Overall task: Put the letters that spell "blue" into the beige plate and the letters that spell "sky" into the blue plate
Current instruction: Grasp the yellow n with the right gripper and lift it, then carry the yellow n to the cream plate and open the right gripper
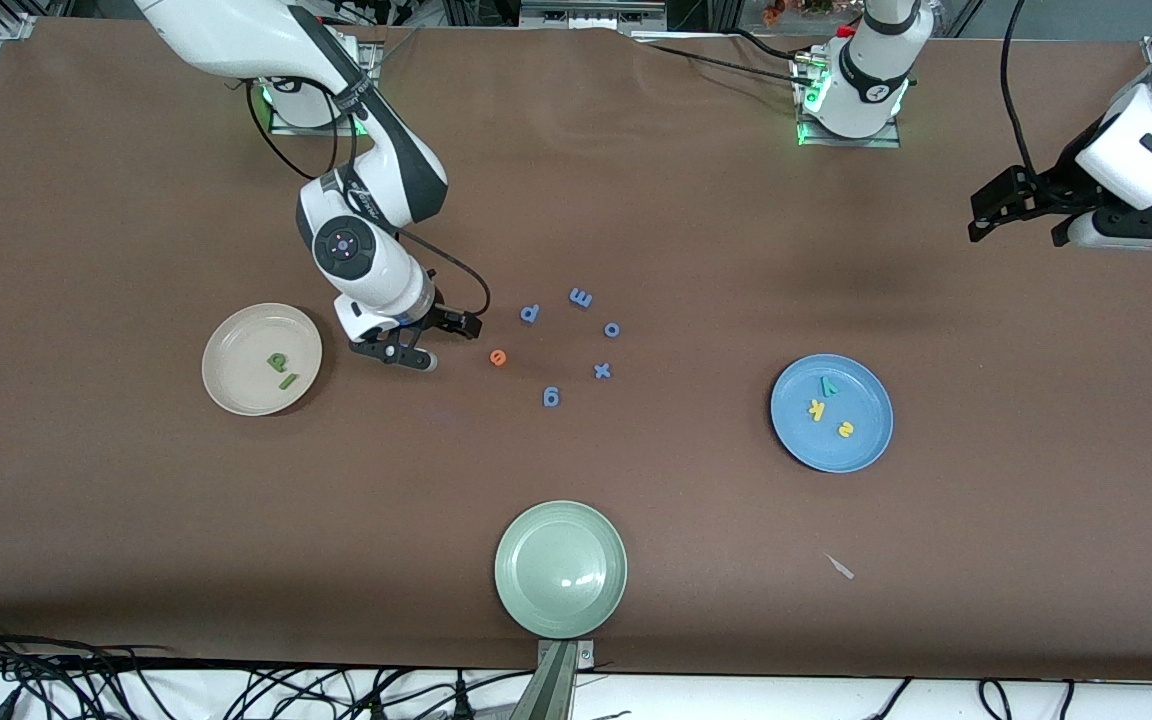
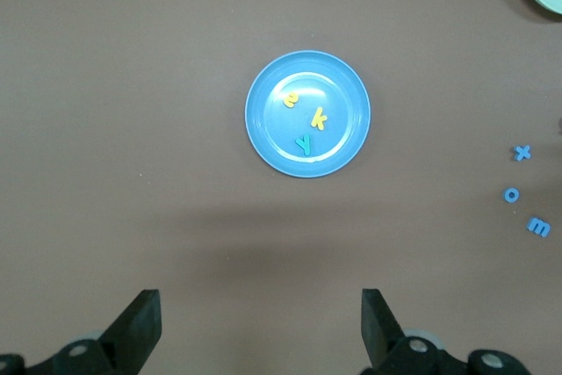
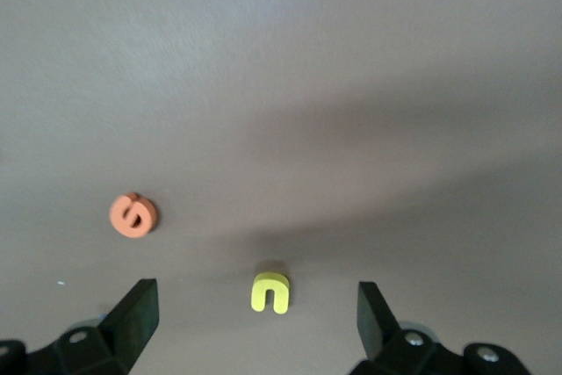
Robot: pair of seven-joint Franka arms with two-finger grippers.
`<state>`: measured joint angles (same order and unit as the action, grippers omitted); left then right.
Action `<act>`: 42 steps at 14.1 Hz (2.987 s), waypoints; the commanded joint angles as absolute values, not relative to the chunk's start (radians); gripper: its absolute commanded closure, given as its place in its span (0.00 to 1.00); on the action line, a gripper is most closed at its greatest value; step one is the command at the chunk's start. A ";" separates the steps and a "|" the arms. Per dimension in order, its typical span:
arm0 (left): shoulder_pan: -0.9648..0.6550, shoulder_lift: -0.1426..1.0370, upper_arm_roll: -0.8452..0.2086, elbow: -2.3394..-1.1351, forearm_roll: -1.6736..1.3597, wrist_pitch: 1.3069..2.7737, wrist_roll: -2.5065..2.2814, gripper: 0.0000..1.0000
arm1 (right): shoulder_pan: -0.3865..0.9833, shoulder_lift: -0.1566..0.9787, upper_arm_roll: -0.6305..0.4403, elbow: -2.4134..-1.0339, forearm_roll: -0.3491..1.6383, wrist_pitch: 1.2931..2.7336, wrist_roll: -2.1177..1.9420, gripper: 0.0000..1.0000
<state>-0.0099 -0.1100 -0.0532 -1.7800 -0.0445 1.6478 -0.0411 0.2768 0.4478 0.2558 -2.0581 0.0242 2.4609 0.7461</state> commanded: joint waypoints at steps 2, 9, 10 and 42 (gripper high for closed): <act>-0.021 -0.075 -0.063 -1.706 -0.015 1.603 -0.058 0.00 | 0.324 0.435 0.250 -2.111 -0.012 2.503 0.790 0.00; 0.000 0.026 -0.109 -1.575 0.017 1.534 -0.043 0.00 | 0.325 0.500 0.235 -2.111 -0.055 2.580 0.802 0.05; 0.000 0.017 -0.104 -1.592 0.014 1.534 -0.035 0.00 | 0.325 0.505 0.235 -2.111 -0.055 2.588 0.802 0.07; -0.005 -0.049 -0.101 -1.663 0.002 1.552 -0.035 0.00 | 0.328 0.457 0.062 -1.993 -0.060 2.275 0.403 0.87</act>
<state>-0.0071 -0.0435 -0.0978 -1.6628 -0.0062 1.5558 -0.0436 0.3286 0.4855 0.1096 -1.9929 -0.0474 2.3281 0.5059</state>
